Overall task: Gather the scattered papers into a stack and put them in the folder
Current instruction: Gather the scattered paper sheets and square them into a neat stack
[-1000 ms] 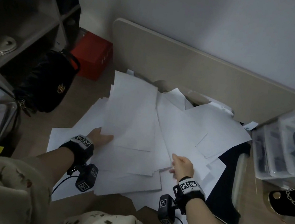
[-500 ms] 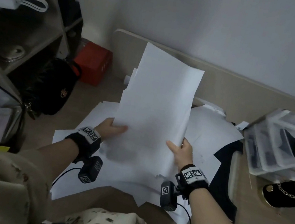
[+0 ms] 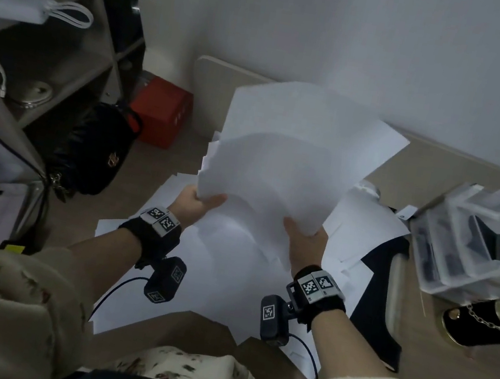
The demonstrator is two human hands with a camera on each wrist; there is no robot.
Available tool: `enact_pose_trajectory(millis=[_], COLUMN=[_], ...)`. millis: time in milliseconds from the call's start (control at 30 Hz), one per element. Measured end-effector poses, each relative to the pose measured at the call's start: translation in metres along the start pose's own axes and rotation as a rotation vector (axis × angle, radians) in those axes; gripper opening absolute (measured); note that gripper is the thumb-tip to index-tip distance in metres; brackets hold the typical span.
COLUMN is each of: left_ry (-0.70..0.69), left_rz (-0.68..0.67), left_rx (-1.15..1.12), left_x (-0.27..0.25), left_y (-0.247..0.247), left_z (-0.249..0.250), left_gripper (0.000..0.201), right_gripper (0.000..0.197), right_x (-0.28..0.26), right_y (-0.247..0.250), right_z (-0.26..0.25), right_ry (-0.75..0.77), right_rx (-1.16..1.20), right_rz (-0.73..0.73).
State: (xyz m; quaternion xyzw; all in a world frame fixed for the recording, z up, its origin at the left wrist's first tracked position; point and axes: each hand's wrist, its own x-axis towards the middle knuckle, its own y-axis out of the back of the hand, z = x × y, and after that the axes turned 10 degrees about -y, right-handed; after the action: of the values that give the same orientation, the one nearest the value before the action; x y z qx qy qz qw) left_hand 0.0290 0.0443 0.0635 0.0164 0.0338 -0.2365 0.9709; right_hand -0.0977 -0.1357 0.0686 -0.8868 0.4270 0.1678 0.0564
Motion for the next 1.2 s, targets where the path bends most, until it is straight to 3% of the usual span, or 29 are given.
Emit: enact_pose_trajectory(millis=[100,233,367,533,667,833,1033,1200], left_ry=[-0.018,-0.133,-0.242,-0.292,-0.312,-0.317,-0.293,-0.303], left_rz=[0.065,0.131,0.170,0.195,0.273,0.196,0.254,0.189], left_rx=[-0.046,-0.109,-0.196,-0.248,-0.265,-0.264,-0.278,-0.252], left_x=[0.004,0.005,0.006,0.008,0.010,0.010,0.013,0.012], left_y=[-0.001,-0.001,-0.003,-0.006,-0.005,-0.007,-0.004,-0.009], left_z=[0.009,0.024,0.038,0.039,0.045,0.041,0.041,0.037], left_gripper=[0.022,0.045,0.036,0.058,0.051,0.055,0.074,0.054], right_gripper=[0.022,0.031,0.028,0.028,0.035,0.033,0.038,0.030], right_x=[-0.004,-0.003,0.001,-0.001,0.000,-0.002,0.011,0.004], right_y=[0.000,-0.003,-0.004,-0.009,-0.008,-0.015,-0.007,-0.012], right_z=[-0.014,-0.029,-0.034,-0.038,-0.040,-0.039,-0.033,-0.043], right_ry=[0.050,0.112,0.119,0.147,0.169,0.199,0.135,0.214], right_rx=[0.060,0.154,0.197,0.232,0.242,0.233,0.202,0.144], right_rz=[-0.044,-0.085,-0.087,-0.110,-0.136,-0.154,-0.179,-0.208])
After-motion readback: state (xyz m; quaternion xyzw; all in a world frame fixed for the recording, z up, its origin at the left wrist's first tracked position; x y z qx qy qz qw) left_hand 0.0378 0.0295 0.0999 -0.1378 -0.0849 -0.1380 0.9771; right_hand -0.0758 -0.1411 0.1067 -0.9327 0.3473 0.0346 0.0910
